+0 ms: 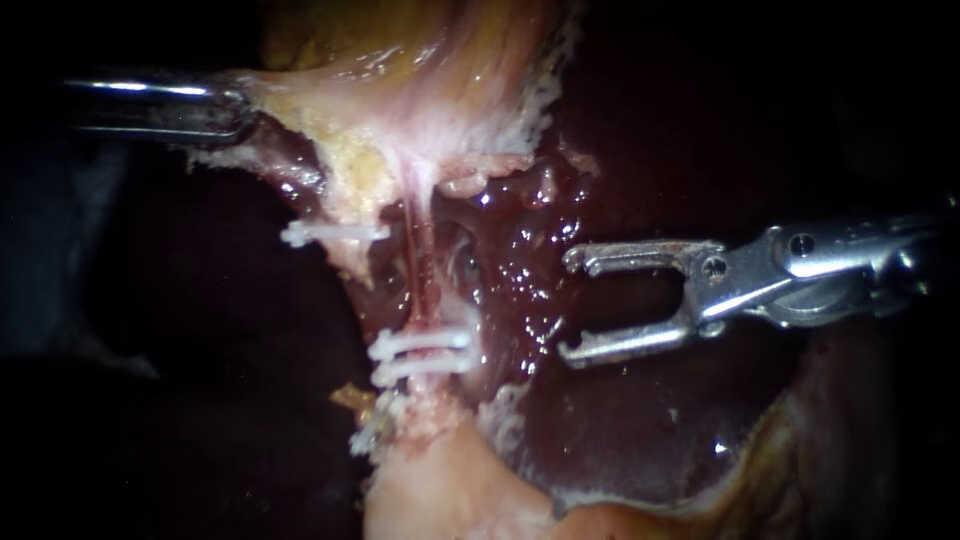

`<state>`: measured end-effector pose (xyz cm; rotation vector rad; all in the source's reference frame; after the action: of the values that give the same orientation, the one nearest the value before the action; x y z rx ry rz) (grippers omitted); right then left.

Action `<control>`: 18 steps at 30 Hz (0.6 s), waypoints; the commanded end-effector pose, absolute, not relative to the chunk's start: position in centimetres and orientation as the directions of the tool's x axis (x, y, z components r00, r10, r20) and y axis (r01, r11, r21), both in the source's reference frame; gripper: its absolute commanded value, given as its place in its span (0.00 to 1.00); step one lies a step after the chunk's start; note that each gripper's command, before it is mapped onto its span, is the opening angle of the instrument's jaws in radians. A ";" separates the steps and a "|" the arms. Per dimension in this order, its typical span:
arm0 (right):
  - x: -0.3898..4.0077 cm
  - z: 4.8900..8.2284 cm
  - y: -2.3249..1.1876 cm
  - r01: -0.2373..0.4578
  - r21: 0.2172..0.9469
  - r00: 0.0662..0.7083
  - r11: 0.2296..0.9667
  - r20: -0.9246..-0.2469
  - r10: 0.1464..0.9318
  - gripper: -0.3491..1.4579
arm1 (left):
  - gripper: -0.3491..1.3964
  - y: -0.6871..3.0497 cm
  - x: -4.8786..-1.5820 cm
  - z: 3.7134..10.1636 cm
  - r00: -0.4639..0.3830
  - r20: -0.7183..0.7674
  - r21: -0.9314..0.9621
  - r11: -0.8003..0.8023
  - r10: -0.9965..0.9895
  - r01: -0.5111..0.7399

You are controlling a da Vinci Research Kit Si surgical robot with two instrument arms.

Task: Going back second clip right tube

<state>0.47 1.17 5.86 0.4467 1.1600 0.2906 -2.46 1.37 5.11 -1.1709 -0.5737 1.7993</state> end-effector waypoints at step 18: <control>0.46 5.89 1.16 0.008 0.481 0.377 0.877 -0.814 0.443 0.47 | 0.00 1.24 -2.78 5.37 -0.186 -0.479 -0.755 -0.511 0.858 -0.411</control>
<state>0.46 1.15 5.89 0.4458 1.1597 0.2892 -2.78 1.24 5.38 -1.1660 -0.5939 1.8247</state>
